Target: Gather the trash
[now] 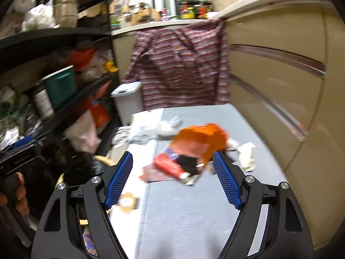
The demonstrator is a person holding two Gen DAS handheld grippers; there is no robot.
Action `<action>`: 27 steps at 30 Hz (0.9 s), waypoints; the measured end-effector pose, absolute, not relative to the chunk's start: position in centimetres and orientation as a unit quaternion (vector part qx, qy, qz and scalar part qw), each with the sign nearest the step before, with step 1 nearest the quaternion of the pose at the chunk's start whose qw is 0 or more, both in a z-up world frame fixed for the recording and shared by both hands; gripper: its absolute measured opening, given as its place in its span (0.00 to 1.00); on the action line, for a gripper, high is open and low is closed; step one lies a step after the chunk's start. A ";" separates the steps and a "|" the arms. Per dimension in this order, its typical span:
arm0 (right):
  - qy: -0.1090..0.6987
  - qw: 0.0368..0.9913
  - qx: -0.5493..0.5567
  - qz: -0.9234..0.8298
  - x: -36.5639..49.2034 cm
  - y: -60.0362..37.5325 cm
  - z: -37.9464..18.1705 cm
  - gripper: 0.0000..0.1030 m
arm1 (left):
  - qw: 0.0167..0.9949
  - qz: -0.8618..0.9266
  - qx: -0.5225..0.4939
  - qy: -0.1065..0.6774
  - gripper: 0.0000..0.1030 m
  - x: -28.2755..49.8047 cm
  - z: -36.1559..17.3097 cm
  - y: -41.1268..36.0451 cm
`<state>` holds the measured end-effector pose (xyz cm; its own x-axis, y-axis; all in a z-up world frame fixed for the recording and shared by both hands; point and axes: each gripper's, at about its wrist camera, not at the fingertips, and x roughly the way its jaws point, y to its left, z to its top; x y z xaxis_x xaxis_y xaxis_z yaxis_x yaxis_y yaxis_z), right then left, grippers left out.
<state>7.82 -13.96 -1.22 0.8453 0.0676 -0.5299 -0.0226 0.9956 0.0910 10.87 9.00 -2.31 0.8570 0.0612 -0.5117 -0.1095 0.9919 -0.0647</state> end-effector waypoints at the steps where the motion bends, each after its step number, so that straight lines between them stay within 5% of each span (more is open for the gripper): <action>1: 0.273 0.961 0.040 0.013 8.0 -14.9 -1.1 0.74 | 0.963 0.041 -0.047 0.263 0.92 11.1 -2.2 8.5; 15: 0.292 0.948 0.104 -0.072 14.0 -29.1 -4.4 0.74 | 0.960 0.010 -0.040 0.276 0.93 13.8 -4.0 3.1; 27: 0.351 0.929 0.087 -0.078 20.9 -29.9 -11.6 0.73 | 0.957 0.012 -0.034 0.289 0.92 15.4 -5.1 2.3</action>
